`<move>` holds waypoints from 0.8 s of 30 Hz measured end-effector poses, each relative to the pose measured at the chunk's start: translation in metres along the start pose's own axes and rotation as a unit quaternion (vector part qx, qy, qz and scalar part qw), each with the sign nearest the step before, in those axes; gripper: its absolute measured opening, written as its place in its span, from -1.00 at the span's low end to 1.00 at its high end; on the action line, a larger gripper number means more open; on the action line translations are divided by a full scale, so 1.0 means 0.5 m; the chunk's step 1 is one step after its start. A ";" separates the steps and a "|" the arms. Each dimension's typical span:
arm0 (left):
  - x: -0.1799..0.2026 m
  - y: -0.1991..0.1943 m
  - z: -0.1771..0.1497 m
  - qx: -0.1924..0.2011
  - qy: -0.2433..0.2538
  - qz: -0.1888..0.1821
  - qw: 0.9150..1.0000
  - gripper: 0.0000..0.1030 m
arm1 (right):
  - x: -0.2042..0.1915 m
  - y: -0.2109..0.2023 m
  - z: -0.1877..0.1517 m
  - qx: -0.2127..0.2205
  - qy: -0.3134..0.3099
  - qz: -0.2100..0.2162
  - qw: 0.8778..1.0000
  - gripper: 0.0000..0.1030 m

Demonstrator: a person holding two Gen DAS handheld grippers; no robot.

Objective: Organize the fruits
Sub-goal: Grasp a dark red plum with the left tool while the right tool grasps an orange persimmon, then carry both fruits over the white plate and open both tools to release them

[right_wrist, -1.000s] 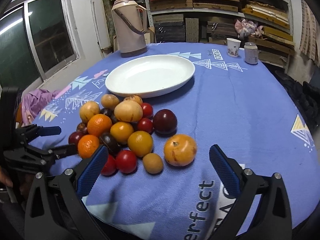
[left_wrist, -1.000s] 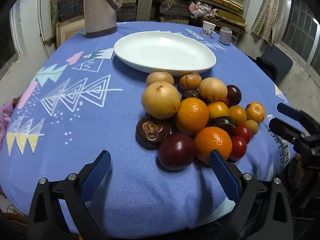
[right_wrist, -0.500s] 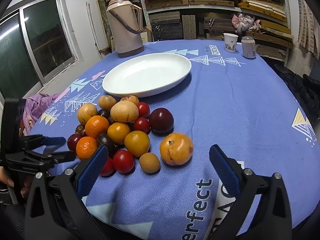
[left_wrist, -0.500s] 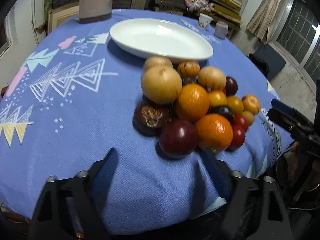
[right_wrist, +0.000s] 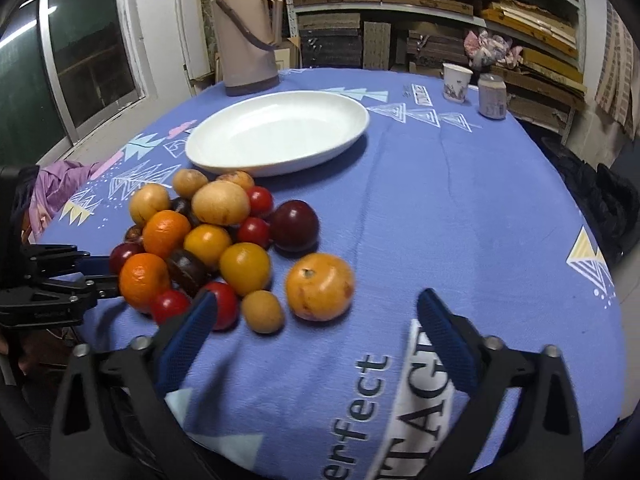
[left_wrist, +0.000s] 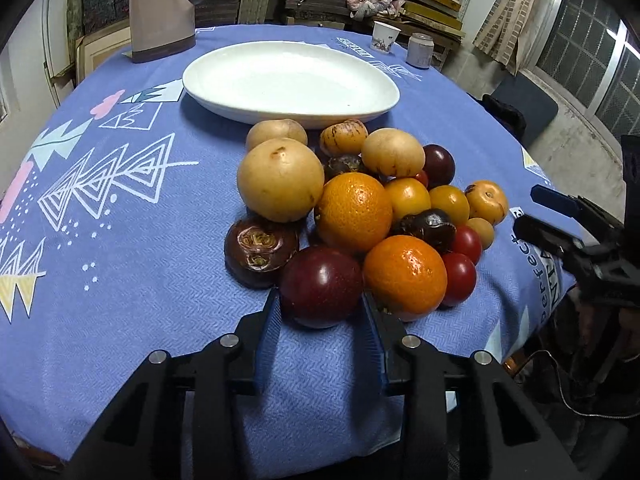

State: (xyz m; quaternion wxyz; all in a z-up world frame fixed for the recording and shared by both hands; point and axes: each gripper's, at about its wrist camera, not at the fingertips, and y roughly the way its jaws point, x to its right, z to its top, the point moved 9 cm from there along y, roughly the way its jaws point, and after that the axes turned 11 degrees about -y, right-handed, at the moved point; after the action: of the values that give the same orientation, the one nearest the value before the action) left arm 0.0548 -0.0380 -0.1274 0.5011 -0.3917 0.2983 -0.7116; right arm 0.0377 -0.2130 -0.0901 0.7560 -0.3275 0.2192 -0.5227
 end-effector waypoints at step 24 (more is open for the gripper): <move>0.015 -0.033 0.010 0.040 0.019 -0.005 0.999 -0.24 | 0.026 0.006 0.036 0.018 0.038 0.032 0.999 -0.18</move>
State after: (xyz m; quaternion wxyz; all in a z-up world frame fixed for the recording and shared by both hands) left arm 0.0498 -0.0401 -0.1094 0.5067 -0.3595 0.2771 -0.7330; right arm 0.0565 -0.2193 -0.0797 0.7691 -0.2862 0.2486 -0.5146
